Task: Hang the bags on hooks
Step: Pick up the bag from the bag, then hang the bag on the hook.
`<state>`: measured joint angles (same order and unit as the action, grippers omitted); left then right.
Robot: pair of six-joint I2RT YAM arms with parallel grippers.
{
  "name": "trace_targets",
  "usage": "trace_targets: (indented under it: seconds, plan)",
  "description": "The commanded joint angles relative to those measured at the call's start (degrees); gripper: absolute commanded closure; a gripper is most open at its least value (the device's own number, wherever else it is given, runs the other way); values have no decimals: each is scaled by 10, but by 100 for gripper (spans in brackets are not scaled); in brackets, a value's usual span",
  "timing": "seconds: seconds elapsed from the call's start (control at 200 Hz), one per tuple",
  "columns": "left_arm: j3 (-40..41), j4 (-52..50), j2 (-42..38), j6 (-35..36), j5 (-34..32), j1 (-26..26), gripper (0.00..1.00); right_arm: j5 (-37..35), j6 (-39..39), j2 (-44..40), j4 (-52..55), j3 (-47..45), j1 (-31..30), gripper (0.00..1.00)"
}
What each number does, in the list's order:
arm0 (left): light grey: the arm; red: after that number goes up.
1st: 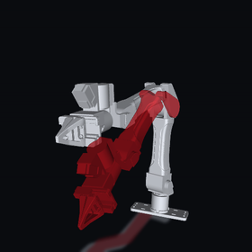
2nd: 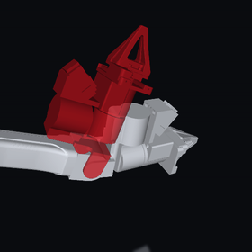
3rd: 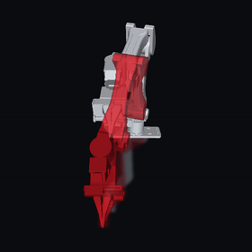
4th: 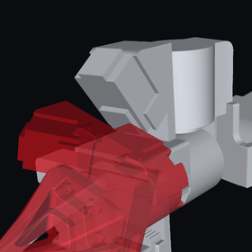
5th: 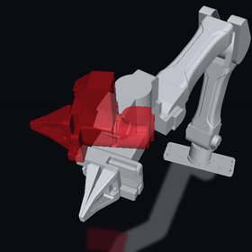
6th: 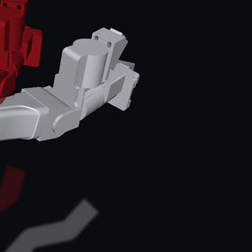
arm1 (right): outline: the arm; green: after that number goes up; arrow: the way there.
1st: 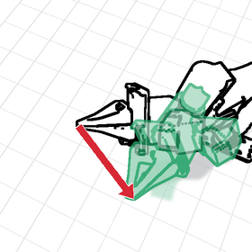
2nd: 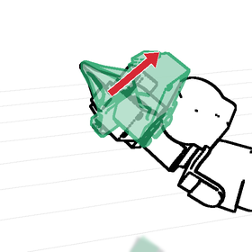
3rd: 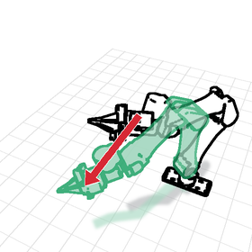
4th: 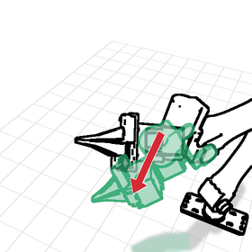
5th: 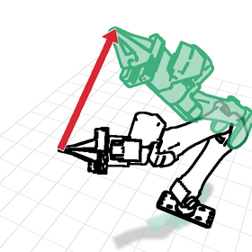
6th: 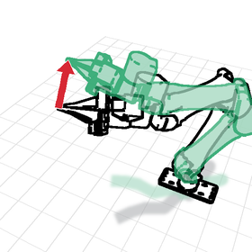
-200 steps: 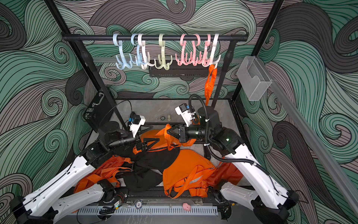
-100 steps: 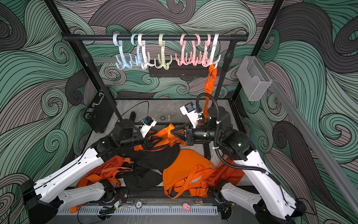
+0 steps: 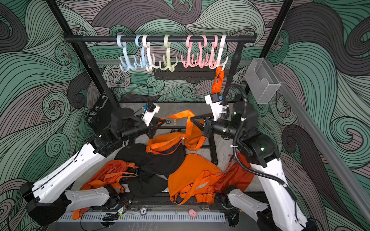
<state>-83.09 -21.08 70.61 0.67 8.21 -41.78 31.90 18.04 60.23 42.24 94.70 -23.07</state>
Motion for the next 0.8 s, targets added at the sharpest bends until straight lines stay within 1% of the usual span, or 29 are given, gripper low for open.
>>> trace_targets:
  seconds: [0.0, 0.065, 0.115, 0.235, 0.29, 0.35, 0.415, 0.545, 0.595, 0.68, 0.795]
  plan:
    - [-134, -8, 60, -14, -48, -2, 100, -48, -32, 29, -7, 72, 25, 100]
    - [-205, -23, 103, -18, -57, -2, 100, -53, -35, 53, -7, 114, 46, 100]
    - [-255, -33, 145, -22, -58, -2, 100, -76, -36, 70, -7, 145, 60, 100]
    - [-352, -46, 212, -41, -42, -5, 100, -118, -40, 106, -16, 216, 79, 100]
    - [-398, -56, 243, -44, -34, -10, 100, -117, -38, 123, -29, 246, 88, 100]
    - [-435, -53, 270, -48, -31, -17, 100, -132, -33, 147, -32, 284, 98, 100]
    - [-479, -50, 301, -55, -23, -22, 100, -129, -18, 175, -31, 327, 117, 100]
    - [-574, -75, 367, -54, -13, -41, 100, -129, 8, 206, -32, 379, 144, 100]
    - [-601, -84, 385, -44, -23, -52, 100, -127, 9, 211, -31, 392, 151, 100]
    - [-622, -82, 404, -34, -32, -66, 100, -124, 17, 220, -32, 411, 166, 100]
    - [-651, -88, 425, -32, -48, -70, 100, -92, 35, 247, -32, 441, 186, 100]
